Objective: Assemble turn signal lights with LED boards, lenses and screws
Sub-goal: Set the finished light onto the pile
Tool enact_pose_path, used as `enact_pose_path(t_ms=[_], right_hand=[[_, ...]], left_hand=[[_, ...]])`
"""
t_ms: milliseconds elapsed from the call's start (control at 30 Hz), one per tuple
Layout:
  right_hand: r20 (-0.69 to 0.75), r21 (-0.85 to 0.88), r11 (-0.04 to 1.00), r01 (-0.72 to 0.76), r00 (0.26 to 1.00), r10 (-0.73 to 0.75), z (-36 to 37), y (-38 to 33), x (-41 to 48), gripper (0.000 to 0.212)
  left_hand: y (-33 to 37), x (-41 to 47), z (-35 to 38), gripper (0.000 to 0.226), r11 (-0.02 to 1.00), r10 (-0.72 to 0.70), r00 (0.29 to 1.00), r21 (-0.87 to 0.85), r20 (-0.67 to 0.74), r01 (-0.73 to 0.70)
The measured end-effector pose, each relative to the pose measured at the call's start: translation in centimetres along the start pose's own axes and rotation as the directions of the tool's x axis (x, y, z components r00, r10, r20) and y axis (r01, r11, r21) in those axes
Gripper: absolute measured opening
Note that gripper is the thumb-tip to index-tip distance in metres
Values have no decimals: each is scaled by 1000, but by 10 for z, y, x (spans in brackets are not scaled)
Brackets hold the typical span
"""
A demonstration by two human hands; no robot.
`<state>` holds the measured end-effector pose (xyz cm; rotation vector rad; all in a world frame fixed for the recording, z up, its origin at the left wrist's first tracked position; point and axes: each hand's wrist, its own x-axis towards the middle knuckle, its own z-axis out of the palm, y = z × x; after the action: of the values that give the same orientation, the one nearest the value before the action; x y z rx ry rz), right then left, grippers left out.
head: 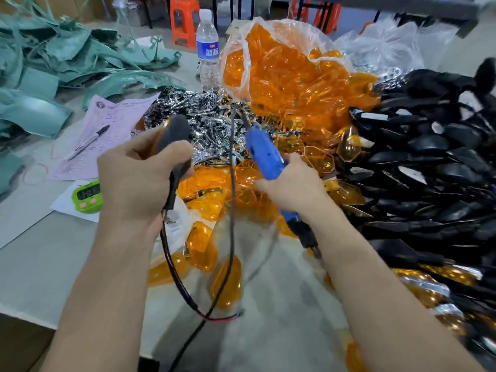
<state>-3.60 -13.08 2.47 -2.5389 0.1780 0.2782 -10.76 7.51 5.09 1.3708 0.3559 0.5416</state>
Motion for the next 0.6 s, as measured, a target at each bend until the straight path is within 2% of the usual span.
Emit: enact_pose_path(t_ms=[67,200,233,300,333,367,400,433,467,500,533,600], right_hand=[[-12,-133,991,24,1000,-26,15,-2,2,70],[-71,-216,974,69,994,-86,39,1,4,81],[-92,-240,968,76,991,-101,41,1,2,78],[-168,-239,960,146,968,-189,37,1,-5,59],[-225,-172,961,217,941,-253,34,4,-10,47],[-296,-20,955,295,911,-287,30,8,-16,36],[-342,229,911,343,904,-255,27,13,-25,25],[-308,508,792,337,931,-199,25,16,-35,18],[-185,734,625,267,963,-194,24,18,-47,19],[-36,873,464,149,969,-243,27,21,-58,22],[65,923,381,58,951,-303,31,25,-65,23],[128,936,353,0,932,-340,36,34,-72,27]], left_hand=[[5,-5,4,26,995,63,996,70,64,-68],[-5,-25,19,40,953,98,966,256,239,-161],[-9,-30,23,42,937,106,951,291,291,-193],[-23,-41,33,45,928,100,931,305,350,-215],[-30,-46,37,48,927,93,936,314,341,-206],[-38,-50,39,52,918,91,946,341,310,-200],[-44,-54,41,57,905,99,957,376,271,-200],[-50,-59,43,62,894,110,964,401,240,-201],[-55,-64,45,64,891,114,968,408,224,-200],[-59,-69,47,65,895,104,968,403,229,-192],[-62,-73,50,66,901,80,962,394,260,-181],[-67,-78,52,71,911,5,921,377,390,-165]])
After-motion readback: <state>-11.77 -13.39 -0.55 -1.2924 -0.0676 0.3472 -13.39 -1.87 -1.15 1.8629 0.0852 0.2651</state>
